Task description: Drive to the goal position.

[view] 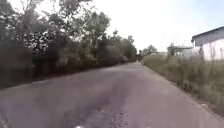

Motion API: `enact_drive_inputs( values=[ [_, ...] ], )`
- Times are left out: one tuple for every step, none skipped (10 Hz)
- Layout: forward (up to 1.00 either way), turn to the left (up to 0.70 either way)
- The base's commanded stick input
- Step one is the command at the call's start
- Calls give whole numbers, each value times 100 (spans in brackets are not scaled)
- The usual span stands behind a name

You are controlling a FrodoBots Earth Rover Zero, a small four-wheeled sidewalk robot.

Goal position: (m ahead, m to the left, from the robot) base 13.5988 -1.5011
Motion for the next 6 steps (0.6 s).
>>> enact_drive_inputs(
  values=[
    [100, -14],
    [100, -14],
    [100, -14],
    [100, -14],
    [100, -14],
    [100, -14]
  ],
)
